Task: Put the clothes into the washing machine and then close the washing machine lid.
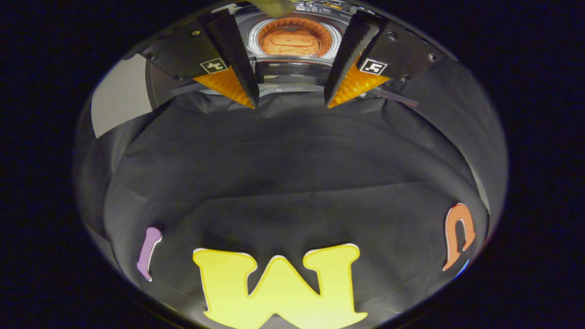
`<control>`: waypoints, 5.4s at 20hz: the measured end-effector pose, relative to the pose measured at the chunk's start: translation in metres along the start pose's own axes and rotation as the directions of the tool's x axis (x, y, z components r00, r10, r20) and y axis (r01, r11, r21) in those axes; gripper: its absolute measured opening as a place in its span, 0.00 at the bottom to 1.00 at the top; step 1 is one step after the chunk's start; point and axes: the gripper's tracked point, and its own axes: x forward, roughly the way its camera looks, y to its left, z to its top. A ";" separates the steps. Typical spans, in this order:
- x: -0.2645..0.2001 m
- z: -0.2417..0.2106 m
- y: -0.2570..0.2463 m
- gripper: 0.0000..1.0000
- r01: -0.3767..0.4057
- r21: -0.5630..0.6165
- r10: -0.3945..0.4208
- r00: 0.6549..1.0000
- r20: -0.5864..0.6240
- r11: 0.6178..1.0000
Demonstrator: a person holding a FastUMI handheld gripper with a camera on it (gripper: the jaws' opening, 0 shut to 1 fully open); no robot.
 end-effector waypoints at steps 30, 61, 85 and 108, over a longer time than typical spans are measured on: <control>-0.021 -0.036 -0.004 0.90 0.048 -0.002 -0.047 0.995 0.087 0.999; -0.060 -0.117 -0.004 0.90 0.040 0.000 -0.040 0.998 0.044 0.999; -0.221 -0.167 -0.057 0.90 0.003 -0.177 0.040 0.971 0.234 0.984; -0.403 -0.340 -0.375 0.99 -0.127 0.018 0.097 0.834 0.543 0.992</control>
